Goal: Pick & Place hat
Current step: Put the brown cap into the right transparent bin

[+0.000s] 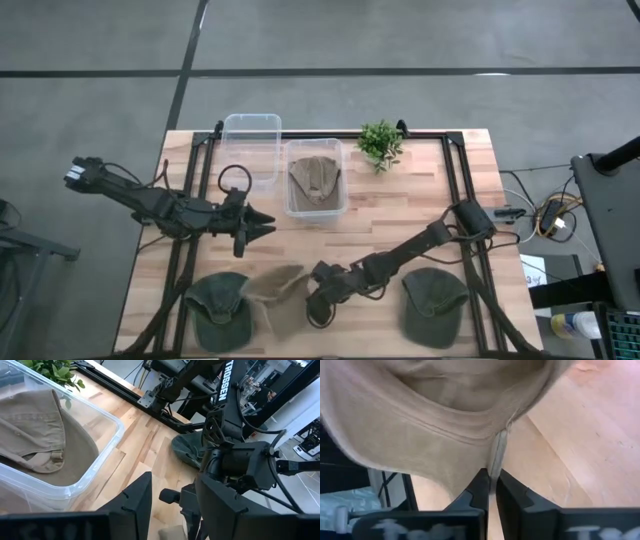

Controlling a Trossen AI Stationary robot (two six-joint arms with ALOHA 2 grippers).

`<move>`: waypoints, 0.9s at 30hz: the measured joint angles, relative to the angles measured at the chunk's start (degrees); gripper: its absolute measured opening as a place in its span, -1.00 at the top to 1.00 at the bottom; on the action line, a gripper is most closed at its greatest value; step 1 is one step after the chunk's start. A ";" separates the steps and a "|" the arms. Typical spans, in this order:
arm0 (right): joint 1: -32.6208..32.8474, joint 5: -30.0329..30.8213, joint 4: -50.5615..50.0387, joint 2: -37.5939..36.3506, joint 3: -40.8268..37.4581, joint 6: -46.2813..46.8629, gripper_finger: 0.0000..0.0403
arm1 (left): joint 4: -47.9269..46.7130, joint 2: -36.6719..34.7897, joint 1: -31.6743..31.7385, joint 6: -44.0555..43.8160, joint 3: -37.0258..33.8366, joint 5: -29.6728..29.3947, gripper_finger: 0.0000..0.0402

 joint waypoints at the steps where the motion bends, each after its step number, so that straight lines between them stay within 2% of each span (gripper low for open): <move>1: 0.00 -0.15 -0.16 -0.05 0.00 -0.19 0.93 | 0.00 0.01 0.00 0.00 -0.02 0.00 0.28; 7: 0.01 -2.65 -1.03 -1.95 0.00 -1.14 0.93 | 0.02 0.00 0.00 0.10 -0.02 0.00 0.28; 11: 0.07 -2.16 -4.98 -5.43 -0.02 -2.27 0.94 | 2.35 -0.13 0.00 2.72 -0.02 0.01 0.28; 17: -0.17 3.03 -14.34 -13.24 0.00 -4.58 0.94 | 8.25 -0.66 0.00 10.05 -0.02 0.00 0.28; 22: -0.84 6.30 -18.17 -19.38 -0.04 -4.96 0.94 | 15.90 -1.13 0.00 18.63 0.02 0.02 0.28; 27: -1.91 12.10 -22.25 -25.71 0.00 -5.93 0.94 | 20.18 -1.62 0.00 25.30 0.02 -0.02 0.28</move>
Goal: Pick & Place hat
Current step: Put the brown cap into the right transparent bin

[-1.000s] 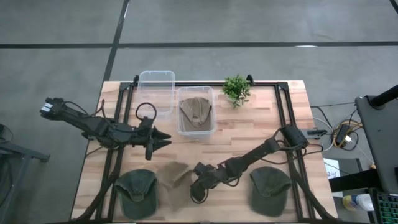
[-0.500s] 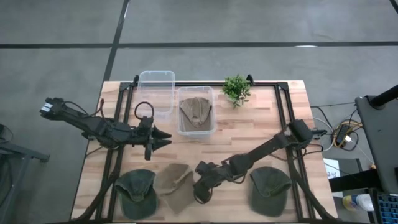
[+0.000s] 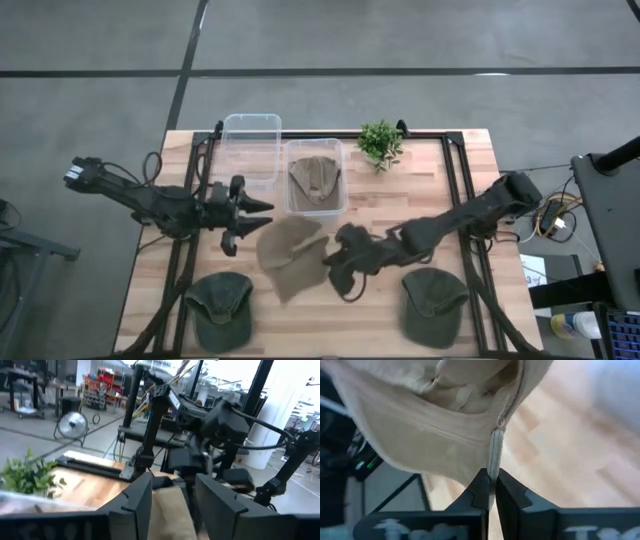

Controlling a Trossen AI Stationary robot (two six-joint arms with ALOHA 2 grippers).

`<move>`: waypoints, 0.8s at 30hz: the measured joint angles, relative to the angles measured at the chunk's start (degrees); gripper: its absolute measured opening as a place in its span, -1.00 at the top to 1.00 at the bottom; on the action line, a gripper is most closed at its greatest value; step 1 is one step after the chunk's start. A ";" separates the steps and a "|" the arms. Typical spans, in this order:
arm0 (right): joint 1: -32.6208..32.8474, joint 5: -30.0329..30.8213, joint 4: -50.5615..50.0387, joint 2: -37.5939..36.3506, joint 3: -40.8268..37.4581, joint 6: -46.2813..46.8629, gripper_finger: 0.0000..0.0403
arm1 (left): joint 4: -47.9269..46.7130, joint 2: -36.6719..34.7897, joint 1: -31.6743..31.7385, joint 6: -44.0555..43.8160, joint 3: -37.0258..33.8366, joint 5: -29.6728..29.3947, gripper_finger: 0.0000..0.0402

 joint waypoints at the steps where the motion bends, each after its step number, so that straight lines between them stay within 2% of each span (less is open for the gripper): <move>1: -0.39 0.97 -1.08 -1.09 0.00 -0.38 0.94 | 0.74 0.00 0.00 0.71 0.00 0.00 0.28; 9: -5.18 8.06 -5.60 -8.61 -0.01 -4.25 0.94 | 1.28 -0.48 0.00 1.59 0.00 0.00 0.28; 16: -14.71 8.67 -7.75 -12.26 0.00 -8.13 0.94 | 1.70 -0.52 0.02 4.26 0.00 -0.13 0.28; 19: -19.78 6.96 -8.20 -12.97 0.00 -8.83 0.94 | 1.72 -0.52 0.02 4.32 0.00 0.04 0.28; 24: -27.66 -0.24 -8.95 -12.36 -0.07 -7.91 0.94 | 1.70 -0.52 0.00 4.10 -0.04 0.07 0.28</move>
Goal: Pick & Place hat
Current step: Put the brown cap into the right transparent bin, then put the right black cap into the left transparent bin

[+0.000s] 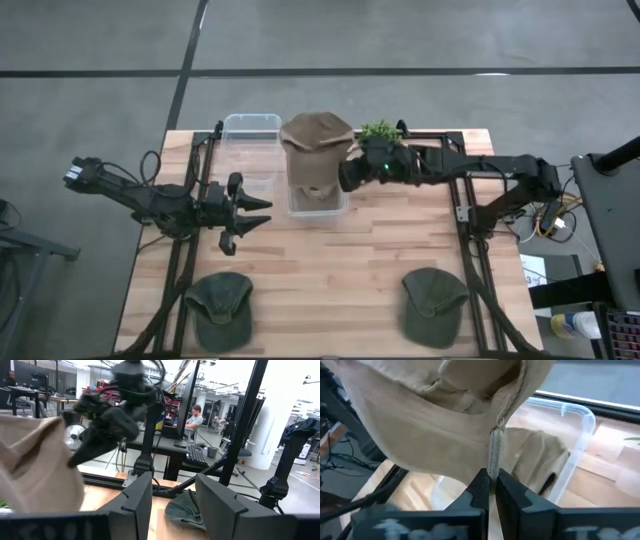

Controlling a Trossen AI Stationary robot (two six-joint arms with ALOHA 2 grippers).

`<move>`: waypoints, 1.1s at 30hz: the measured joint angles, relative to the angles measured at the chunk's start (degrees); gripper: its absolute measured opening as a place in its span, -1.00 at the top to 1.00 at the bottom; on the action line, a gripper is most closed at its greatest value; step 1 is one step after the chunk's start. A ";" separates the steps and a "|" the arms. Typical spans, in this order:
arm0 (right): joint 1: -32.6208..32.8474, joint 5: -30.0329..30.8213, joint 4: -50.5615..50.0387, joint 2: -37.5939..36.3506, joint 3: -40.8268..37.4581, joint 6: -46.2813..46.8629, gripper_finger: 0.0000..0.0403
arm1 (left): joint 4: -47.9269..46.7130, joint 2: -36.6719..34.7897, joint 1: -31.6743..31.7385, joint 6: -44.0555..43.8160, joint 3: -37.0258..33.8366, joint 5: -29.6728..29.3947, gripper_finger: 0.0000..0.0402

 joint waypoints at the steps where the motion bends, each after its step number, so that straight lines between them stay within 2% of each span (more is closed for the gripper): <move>1: -1.12 -1.41 -0.09 0.24 0.00 0.02 0.94 | 0.00 0.00 0.00 -0.02 0.00 0.00 0.28; 5: -4.28 -6.07 -1.32 2.23 0.00 0.71 0.94 | -0.03 0.00 0.00 -0.09 -0.02 0.00 0.28; 13: -5.36 -10.35 -3.62 7.00 -0.04 2.57 0.94 | -0.31 0.00 0.00 -0.71 -0.02 0.00 0.28; 23: -5.53 -12.14 -3.83 10.54 -0.07 3.10 0.92 | -0.46 0.00 0.00 -1.77 -0.04 0.00 0.28; 26: -5.73 -12.07 -3.93 10.59 -0.06 3.07 0.80 | -0.48 0.00 0.00 -1.95 -0.05 0.00 0.28; 33: -5.80 -12.07 -4.12 8.93 0.04 1.87 0.32 | -0.73 0.00 0.00 -1.97 -0.07 0.00 0.28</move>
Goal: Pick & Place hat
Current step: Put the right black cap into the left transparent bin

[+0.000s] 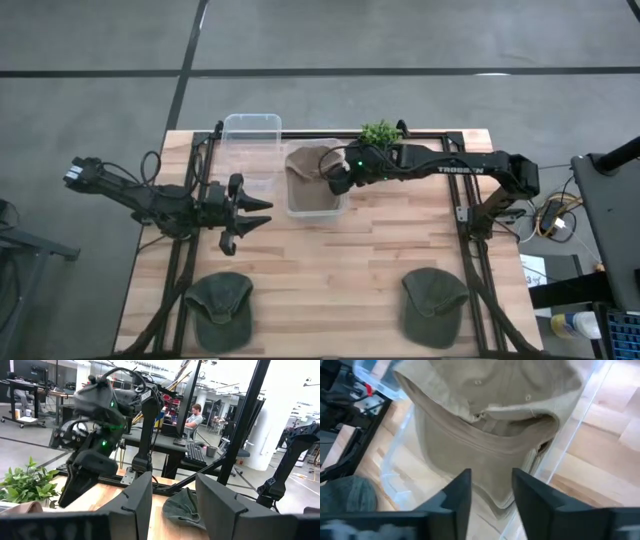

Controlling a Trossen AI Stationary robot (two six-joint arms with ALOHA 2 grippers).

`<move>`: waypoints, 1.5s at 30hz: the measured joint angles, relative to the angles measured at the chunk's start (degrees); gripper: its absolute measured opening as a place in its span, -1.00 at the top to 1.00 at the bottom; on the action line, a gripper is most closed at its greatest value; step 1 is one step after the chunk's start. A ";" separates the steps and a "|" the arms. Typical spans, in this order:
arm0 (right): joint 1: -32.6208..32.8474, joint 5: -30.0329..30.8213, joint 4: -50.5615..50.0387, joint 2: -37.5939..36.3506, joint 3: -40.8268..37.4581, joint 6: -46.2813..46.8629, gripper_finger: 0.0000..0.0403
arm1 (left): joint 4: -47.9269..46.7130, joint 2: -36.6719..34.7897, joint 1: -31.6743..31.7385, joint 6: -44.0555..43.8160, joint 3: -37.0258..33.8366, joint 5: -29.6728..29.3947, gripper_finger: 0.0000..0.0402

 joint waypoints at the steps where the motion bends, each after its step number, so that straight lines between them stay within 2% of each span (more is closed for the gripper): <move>1: 0.00 0.00 0.18 -0.46 0.02 -0.79 0.26 | -0.18 0.00 0.00 0.00 0.00 0.00 0.28; 5: 0.34 0.06 0.56 -2.46 0.04 -4.81 0.08 | -0.25 0.00 0.00 -0.07 0.00 0.00 0.28; 10: 1.53 0.78 2.69 -5.12 0.04 -9.42 -0.01 | -0.25 0.00 0.00 -1.22 0.00 0.00 0.28; 23: 3.78 1.55 6.31 -9.62 0.07 -11.98 -0.02 | -0.76 0.17 0.00 -1.27 0.00 -0.02 0.28; 45: 5.05 1.45 6.24 -9.65 0.07 -11.73 -0.02 | -1.61 0.20 0.00 -2.43 0.00 -0.02 0.28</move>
